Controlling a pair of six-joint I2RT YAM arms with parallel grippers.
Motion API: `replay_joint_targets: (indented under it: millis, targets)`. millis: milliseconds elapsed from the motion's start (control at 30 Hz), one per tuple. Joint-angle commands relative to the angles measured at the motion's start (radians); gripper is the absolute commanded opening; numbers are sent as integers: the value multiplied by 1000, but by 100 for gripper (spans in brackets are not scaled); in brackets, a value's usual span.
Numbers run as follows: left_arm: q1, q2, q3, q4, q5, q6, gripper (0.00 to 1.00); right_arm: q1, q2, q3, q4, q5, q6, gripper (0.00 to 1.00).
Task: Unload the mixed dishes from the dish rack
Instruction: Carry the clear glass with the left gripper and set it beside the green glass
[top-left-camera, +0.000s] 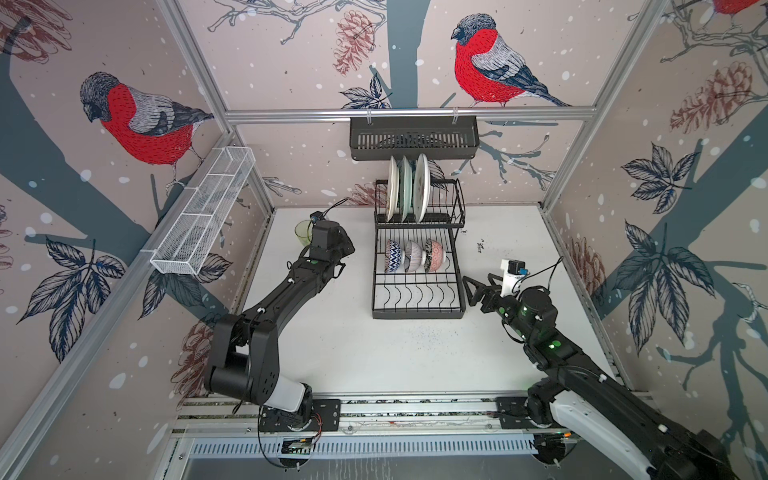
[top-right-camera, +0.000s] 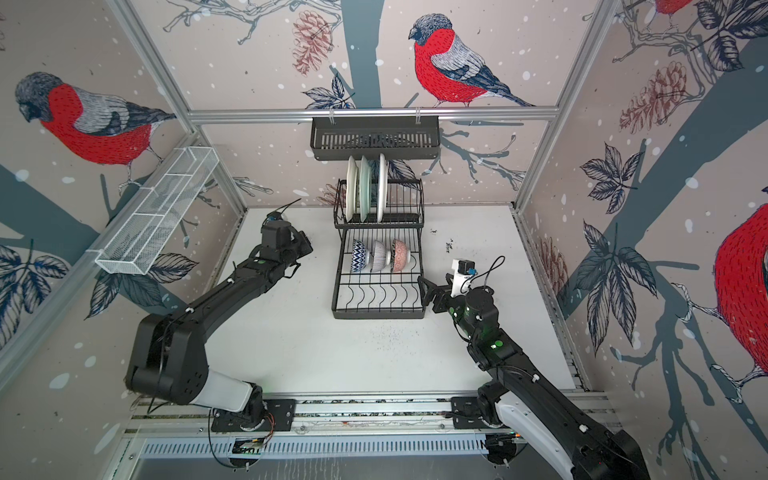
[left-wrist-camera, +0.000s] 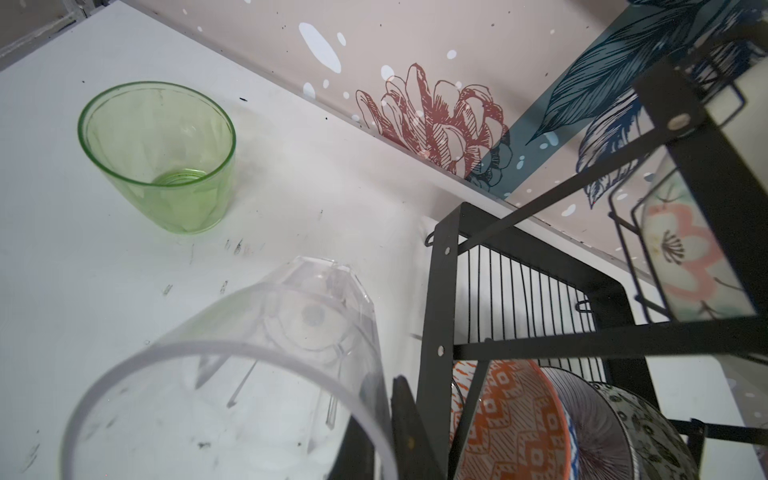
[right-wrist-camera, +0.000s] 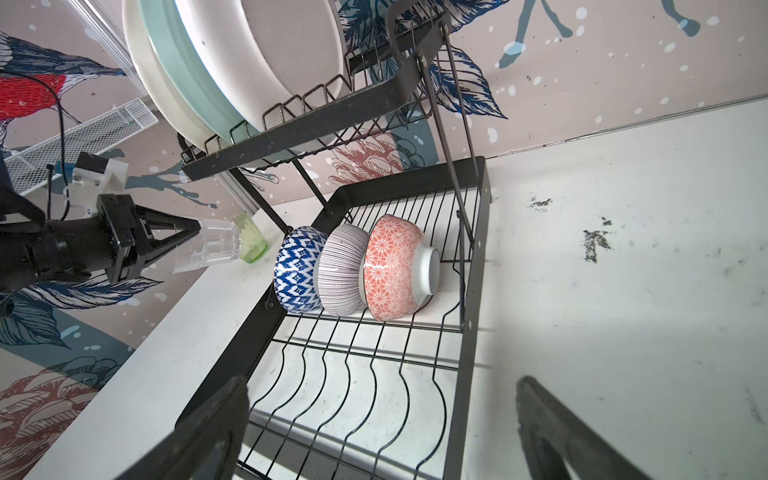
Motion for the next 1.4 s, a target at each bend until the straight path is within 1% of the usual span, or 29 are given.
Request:
replay_joint_targets:
  millis: [0,133,333,400,500,1000,1167,1367]
  targets:
    - [0,62,76,-45,-43,61,0,-6,-1,-3,14,-18,0,99]
    - [0,149,177,-119,-59,68,0,-11,-6,-3,6,-20,-3,100]
    - [0,271,339,-245,-53,92,0,-14,-10,-9,7,-18,-7,99]
    - [-1,308,386,-283,-70,103,0,-15,-9,-11,6,-15,-7,99]
    - [-1,355,449,-334,-104,115,0,-16,-9,-12,5,-10,-7,99]
    - [-1,591,819,-558,-135,187,0,-34,-9,-17,-1,-6,6,100]
    - [-1,666,899,-627,-138,196,0,-43,-11,-20,-6,-6,10,99]
    - [-1,703,935,-647,-126,213,0,-53,-6,-27,5,-13,17,100]
